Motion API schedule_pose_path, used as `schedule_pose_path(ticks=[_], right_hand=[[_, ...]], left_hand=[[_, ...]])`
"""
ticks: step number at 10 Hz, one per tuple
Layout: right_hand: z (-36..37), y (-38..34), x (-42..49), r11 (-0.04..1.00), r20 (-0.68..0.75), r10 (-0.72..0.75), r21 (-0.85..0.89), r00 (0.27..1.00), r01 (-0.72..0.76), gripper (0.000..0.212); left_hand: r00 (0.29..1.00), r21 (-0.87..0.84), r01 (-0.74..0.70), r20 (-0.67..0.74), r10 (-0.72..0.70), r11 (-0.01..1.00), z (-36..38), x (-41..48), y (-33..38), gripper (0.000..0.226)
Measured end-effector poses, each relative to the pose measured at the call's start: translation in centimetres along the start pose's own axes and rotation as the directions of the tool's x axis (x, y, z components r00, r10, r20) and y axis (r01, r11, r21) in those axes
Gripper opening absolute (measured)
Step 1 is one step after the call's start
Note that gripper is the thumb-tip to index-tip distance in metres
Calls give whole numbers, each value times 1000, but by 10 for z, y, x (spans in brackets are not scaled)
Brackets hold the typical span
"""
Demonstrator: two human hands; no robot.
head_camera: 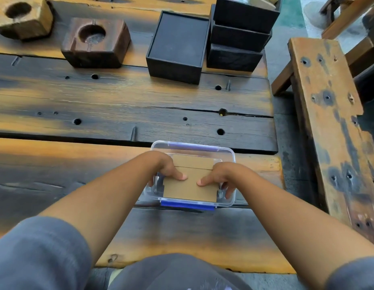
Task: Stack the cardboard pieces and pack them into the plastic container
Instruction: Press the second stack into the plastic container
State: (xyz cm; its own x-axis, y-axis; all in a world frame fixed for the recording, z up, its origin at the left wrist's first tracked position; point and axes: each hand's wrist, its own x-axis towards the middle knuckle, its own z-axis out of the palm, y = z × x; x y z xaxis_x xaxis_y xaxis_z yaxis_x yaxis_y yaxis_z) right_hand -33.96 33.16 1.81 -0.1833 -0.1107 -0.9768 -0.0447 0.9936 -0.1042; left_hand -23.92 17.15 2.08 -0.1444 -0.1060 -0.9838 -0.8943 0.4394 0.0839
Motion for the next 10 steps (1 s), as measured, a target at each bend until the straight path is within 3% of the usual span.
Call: schedule_pose_path(ticks=[5,6,7,8,9,10], right_hand=[[-40,-30,14,999,-8,34,-38,999,-34,100],[-28,-30,8,986,-130,-33,-164,991,11,92],[-7,-21,6,939,-416,-212,-338,884,66,82],[21,-16,1,925,-587,-316,-366,746,103,90],[39,-17,-14,848,-664,-440,-528,604,36,93],[52,-20,-33,772,-661,-540,-636,520,-8,91]], left_hand=[[992,-7,-11,-125,10,1000,-29,17,18,104],[958,92,-51,-276,74,994,-19,15,16,92],[878,156,-32,-468,102,987,-4,12,16,90],[763,91,-80,-635,120,993,16,3,16,98],[588,87,-158,-792,165,984,46,-8,6,87],[419,195,-210,-867,269,958,64,-19,-2,76]])
